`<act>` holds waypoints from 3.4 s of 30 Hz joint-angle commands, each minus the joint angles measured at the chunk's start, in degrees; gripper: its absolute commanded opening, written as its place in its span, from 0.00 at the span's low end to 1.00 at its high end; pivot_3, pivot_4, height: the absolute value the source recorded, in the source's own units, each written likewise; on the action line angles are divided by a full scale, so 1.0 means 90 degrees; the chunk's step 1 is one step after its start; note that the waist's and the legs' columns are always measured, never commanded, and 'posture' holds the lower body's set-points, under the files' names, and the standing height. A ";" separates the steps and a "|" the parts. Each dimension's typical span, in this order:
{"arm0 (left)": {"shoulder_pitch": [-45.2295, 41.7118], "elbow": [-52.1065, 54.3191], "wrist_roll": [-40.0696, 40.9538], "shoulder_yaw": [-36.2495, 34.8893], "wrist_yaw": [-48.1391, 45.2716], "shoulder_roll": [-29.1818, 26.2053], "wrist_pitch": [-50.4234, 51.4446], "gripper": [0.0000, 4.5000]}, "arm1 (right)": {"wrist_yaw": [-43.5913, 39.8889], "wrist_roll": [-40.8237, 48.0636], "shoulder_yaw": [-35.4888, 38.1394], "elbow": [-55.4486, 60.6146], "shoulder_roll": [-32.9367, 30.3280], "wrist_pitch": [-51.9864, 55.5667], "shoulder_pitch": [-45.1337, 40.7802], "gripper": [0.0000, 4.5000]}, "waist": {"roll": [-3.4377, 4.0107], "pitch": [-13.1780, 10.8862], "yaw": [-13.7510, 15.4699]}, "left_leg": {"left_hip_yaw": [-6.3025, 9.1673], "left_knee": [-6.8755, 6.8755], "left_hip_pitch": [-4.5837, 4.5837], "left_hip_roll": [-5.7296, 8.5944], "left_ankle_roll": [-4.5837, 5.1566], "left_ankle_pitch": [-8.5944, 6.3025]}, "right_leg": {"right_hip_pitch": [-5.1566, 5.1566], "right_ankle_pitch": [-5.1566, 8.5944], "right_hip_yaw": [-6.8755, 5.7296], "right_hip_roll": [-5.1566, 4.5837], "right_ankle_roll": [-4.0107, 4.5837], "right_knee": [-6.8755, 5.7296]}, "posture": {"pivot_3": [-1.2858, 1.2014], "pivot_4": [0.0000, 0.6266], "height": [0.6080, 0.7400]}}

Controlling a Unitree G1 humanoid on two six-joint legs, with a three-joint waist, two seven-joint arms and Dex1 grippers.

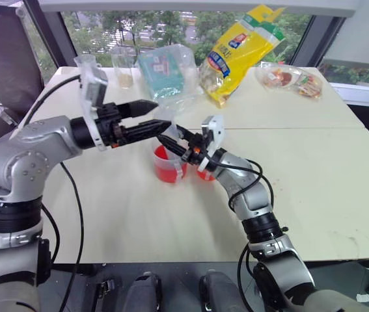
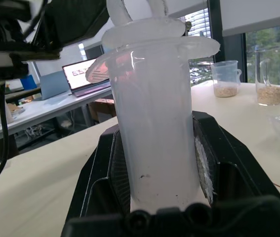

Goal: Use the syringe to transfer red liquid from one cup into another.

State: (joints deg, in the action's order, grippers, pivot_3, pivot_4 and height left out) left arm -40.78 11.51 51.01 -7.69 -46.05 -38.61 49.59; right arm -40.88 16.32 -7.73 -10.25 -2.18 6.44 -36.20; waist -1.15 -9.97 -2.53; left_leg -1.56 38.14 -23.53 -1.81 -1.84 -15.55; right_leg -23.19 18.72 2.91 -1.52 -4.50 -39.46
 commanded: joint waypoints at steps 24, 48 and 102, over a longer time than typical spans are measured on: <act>-0.0918 -0.0401 -0.0568 -0.0283 -0.0201 0.0009 -0.0436 0.02 | -0.0474 0.0069 -0.0344 -0.0019 -0.0169 0.0463 -0.0029 0.31 | 0.0000 0.0000 -0.0002 | -0.0001 -0.0001 0.0001 0.0000 -0.0003 0.0002 | -0.0001 0.0000 0.0001 0.0000 0.0000 -0.0001 | 0.52 0.24 1.00; -0.1243 -0.0437 -0.0780 -0.0506 -0.0176 -0.0209 -0.0640 0.02 | -0.0723 -0.0044 -0.0421 -0.0484 -0.0180 0.0368 -0.0154 0.31 | 0.0000 0.0000 -0.0006 | 0.0000 -0.0001 0.0001 -0.0001 -0.0003 0.0002 | -0.0001 0.0000 0.0001 0.0000 0.0000 -0.0002 | 0.52 0.24 1.00; -0.1476 -0.1593 -0.1309 0.0122 -0.0780 0.0214 -0.1427 0.99 | 0.0882 0.1060 0.1216 0.2124 -0.1043 0.1583 -0.0286 0.31 | 0.0002 -0.0001 0.0008 | -0.0002 -0.0005 -0.0002 0.0000 -0.0002 0.0001 | -0.0004 0.0000 0.0001 0.0001 0.0000 0.0002 | 0.52 0.24 1.00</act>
State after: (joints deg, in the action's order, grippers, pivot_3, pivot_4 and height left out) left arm -51.30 -1.03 40.71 -7.44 -52.07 -37.75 39.26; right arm -32.94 25.95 3.75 5.64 -11.48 22.11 -38.87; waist -1.13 -9.98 -2.46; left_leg -1.59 38.11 -23.55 -1.80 -1.85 -15.54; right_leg -23.22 18.72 2.92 -1.51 -4.50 -39.45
